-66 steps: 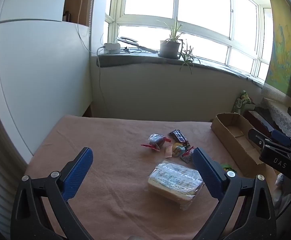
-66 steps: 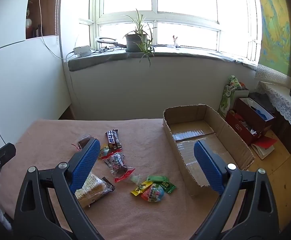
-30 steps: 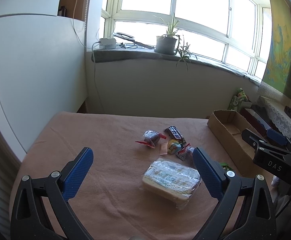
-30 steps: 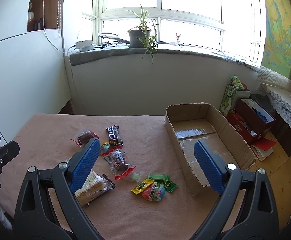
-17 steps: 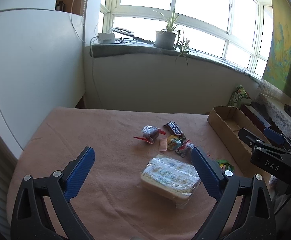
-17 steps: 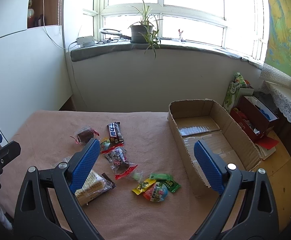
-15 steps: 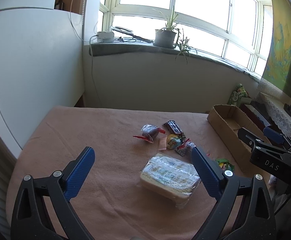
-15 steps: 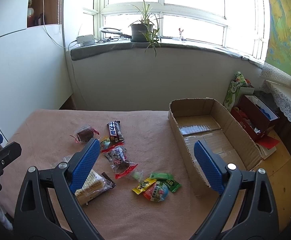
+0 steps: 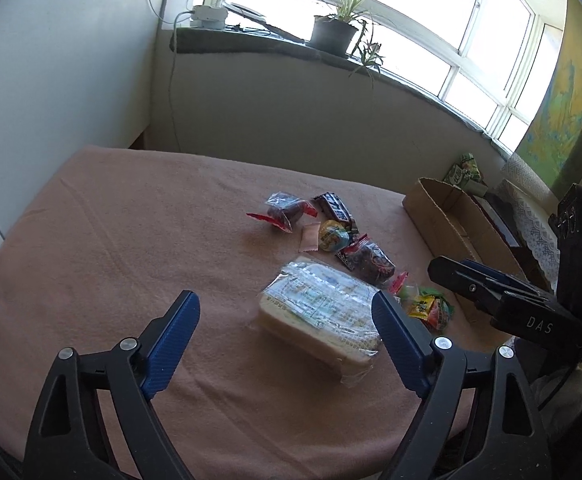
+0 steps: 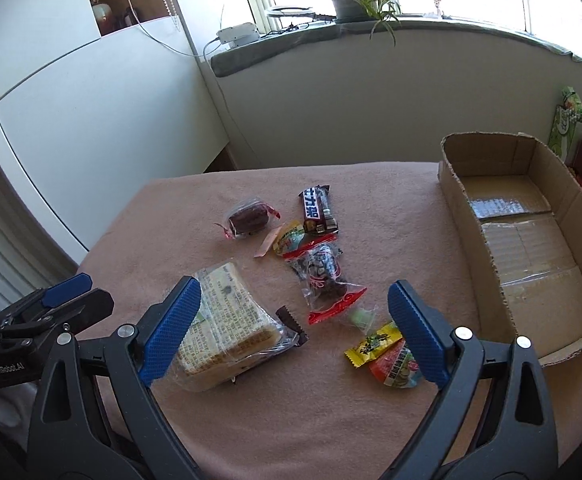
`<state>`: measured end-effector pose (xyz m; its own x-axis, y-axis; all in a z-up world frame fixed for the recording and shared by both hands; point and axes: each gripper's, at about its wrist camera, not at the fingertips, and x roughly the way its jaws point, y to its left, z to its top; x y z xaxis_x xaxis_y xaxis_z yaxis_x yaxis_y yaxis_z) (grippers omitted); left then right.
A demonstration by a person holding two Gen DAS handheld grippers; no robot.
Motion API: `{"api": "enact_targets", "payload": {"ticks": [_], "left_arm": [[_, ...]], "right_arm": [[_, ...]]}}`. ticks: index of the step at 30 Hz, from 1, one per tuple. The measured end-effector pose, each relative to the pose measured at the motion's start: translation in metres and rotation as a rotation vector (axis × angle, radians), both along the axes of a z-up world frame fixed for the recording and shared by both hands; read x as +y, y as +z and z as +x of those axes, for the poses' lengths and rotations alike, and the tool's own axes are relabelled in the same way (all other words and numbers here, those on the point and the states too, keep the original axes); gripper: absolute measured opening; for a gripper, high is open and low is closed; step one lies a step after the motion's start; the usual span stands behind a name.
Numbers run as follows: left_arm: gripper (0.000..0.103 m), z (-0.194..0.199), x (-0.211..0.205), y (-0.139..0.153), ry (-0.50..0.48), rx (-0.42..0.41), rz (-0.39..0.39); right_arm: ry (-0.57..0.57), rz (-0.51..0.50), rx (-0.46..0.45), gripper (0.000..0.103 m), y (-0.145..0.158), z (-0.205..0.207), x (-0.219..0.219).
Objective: Organize snacks
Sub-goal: 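Close the right gripper on the plastic-wrapped bread loaf, then carry the bread loaf with the right gripper into the cardboard box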
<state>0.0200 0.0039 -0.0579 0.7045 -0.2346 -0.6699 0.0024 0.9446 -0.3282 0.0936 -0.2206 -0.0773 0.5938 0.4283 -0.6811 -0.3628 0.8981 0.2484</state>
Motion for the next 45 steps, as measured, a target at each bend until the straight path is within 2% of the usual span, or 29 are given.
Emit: {"api": "enact_targets", "payload": {"ticks": [5,8,14,21,24,28,35,38,45], "left_arm": [[0.081,0.0,-0.001,-0.017,-0.046,0.078,-0.114],[0.08,0.002,-0.003,-0.026,-0.072,0.119,-0.147],[0.074,0.007,-0.016,-0.038,-0.108,0.172,-0.163],[0.067,0.014,-0.024,-0.045,-0.13,0.21,-0.169],[0.066,0.014,-0.023,-0.044,-0.128,0.209,-0.164],[0.065,0.019,-0.023,-0.049,-0.122,0.216,-0.155],[0.065,0.023,-0.023,-0.051,-0.114,0.203,-0.118],[0.065,0.02,-0.024,-0.048,-0.114,0.192,-0.098],[0.065,0.017,-0.034,-0.038,-0.13,0.15,-0.046]], "right_arm": [[0.083,-0.01,0.092,0.093,-0.021,0.018,0.012],[0.142,0.033,0.171,0.088,-0.03,0.029,0.018],[0.215,0.046,0.265,0.087,-0.044,0.04,0.037],[0.267,0.051,0.366,0.07,-0.062,0.048,0.052],[0.278,0.037,0.367,0.068,-0.063,0.048,0.054],[0.301,0.04,0.375,0.059,-0.059,0.048,0.055],[0.345,0.006,0.371,0.056,-0.058,0.04,0.068],[0.344,-0.005,0.367,0.052,-0.058,0.036,0.071],[0.327,0.007,0.345,0.051,-0.05,0.031,0.068]]}}
